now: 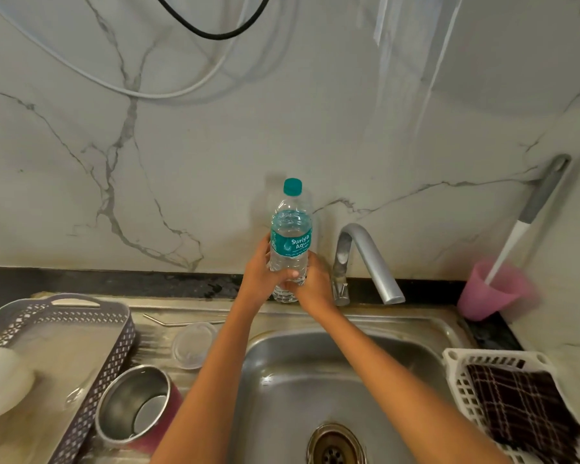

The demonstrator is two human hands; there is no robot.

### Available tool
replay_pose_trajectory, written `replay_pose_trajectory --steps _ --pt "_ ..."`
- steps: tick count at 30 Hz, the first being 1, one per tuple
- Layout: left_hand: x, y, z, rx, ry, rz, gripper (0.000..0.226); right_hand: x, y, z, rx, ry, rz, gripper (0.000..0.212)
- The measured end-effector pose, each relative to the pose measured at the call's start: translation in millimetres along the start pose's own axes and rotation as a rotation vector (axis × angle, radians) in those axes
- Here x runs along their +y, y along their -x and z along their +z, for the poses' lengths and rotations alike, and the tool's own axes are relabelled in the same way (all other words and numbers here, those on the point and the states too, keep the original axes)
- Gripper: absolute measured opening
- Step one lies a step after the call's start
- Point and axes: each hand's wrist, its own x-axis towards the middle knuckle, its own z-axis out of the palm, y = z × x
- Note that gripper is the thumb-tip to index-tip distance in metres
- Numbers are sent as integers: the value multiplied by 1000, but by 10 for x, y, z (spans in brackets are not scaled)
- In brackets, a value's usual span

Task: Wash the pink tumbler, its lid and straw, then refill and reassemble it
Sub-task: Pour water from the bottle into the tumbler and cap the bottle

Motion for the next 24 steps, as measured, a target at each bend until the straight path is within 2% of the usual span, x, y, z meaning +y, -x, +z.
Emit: replay_pose_trajectory --steps 6,10,13,17,20,22,24 --pt "-4 11 -7 -40 -14 -17 96 44 -52 46 -13 65 -7 65" --pt "16 274 65 70 -19 -55 96 33 72 8 -16 96 31 70" --pt "-57 713 83 159 10 -60 83 64 273 -22 -28 122 106 70" --pt "-167 1547 81 180 52 -68 64 91 717 10 -85 155 161 73" --pt "-207 2149 49 180 68 -99 48 100 1050 68 -156 151 174 60" --pt "-237 2492 -19 202 48 -104 29 65 1238 105 -255 148 169 51" --pt "-310 2734 -131 258 48 -120 21 25 1387 156 -342 161 147 46"
